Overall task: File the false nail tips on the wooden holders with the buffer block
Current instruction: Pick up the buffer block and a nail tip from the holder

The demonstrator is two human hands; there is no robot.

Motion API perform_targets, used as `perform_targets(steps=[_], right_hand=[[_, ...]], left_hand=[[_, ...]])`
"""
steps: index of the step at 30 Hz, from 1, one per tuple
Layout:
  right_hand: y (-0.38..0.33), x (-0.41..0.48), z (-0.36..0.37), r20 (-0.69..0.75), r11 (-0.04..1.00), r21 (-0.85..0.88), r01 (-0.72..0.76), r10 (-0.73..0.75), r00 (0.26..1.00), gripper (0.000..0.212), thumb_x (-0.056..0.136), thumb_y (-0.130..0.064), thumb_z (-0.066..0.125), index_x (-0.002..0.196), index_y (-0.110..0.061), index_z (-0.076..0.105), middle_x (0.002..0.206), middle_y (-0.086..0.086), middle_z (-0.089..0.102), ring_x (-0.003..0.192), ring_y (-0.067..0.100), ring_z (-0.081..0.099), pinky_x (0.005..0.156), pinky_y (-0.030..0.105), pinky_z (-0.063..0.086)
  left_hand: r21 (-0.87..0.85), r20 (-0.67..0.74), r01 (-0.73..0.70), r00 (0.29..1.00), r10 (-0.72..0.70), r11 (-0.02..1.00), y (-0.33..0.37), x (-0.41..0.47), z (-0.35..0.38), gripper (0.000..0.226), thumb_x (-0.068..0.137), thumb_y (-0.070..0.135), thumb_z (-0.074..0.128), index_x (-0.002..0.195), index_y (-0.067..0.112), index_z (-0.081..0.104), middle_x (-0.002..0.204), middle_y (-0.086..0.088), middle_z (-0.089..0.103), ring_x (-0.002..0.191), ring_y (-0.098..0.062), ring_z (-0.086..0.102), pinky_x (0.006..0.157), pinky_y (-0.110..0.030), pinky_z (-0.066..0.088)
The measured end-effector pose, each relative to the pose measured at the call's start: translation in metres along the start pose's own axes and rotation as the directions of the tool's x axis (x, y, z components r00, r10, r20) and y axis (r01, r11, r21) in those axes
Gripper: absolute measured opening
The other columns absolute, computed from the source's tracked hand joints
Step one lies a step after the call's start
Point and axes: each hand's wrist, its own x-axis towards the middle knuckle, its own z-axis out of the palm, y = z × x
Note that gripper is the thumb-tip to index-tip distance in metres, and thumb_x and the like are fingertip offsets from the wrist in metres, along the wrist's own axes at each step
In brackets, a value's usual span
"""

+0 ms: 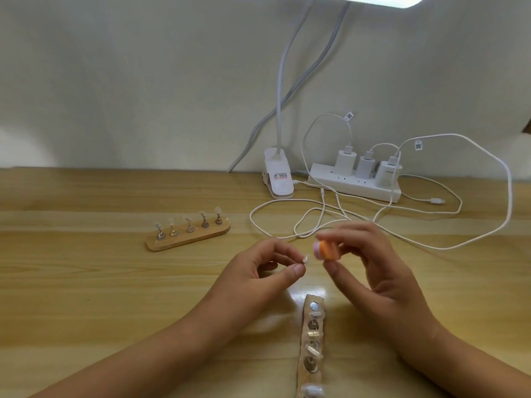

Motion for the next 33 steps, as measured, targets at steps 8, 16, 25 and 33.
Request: perform_targets(steps=[8, 16, 25, 33], right_hand=[[-0.0023, -0.0001, 0.0038, 0.037, 1.000, -0.010, -0.025, 0.026, 0.999, 0.024, 0.090, -0.018, 0.070, 0.113, -0.018, 0.067, 0.103, -0.007, 0.065, 0.098, 0.023, 0.062, 0.085, 0.034, 0.051], [-0.0030, -0.0002, 0.0056, 0.066, 0.993, 0.025, -0.113, 0.112, 0.992, 0.024, 0.090, -0.029, 0.072, 0.113, -0.021, 0.069, 0.101, -0.008, 0.067, 0.097, 0.022, 0.065, 0.084, 0.036, 0.053], [-0.0017, 0.0003, 0.0050, 0.072, 0.986, 0.019, -0.165, 0.164, 0.984, 0.024, 0.089, -0.032, 0.072, 0.111, -0.024, 0.068, 0.105, -0.014, 0.068, 0.103, 0.015, 0.064, 0.088, 0.030, 0.052], [-0.0011, 0.0000, 0.0045, 0.104, 0.960, 0.087, -0.267, 0.257, 0.961, 0.023, 0.086, -0.045, 0.068, 0.106, -0.034, 0.070, 0.105, -0.012, 0.070, 0.104, 0.017, 0.064, 0.086, 0.028, 0.053]], left_hand=[[-0.015, -0.001, 0.004, 1.000, -0.004, 1.000, 0.0013, -0.0006, 0.0004, 0.014, 0.074, 0.035, 0.072, 0.084, 0.027, 0.070, 0.095, -0.009, 0.072, 0.098, -0.034, 0.064, 0.090, -0.046, 0.051], [-0.020, -0.009, -0.012, 1.000, 0.012, 1.000, 0.0017, -0.0001, -0.0002, 0.014, 0.074, 0.037, 0.074, 0.081, 0.026, 0.068, 0.094, -0.007, 0.073, 0.099, -0.035, 0.063, 0.093, -0.052, 0.047], [0.021, 0.002, -0.001, 1.000, 0.001, 1.000, -0.0027, 0.0003, -0.0004, 0.009, 0.073, 0.038, 0.074, 0.077, 0.032, 0.069, 0.084, 0.008, 0.070, 0.086, -0.011, 0.060, 0.081, -0.036, 0.049], [0.012, -0.008, -0.018, 1.000, 0.018, 1.000, -0.0043, 0.0007, -0.0004, 0.019, 0.070, 0.047, 0.073, 0.080, 0.032, 0.069, 0.091, -0.001, 0.072, 0.093, -0.031, 0.063, 0.088, -0.048, 0.050]])
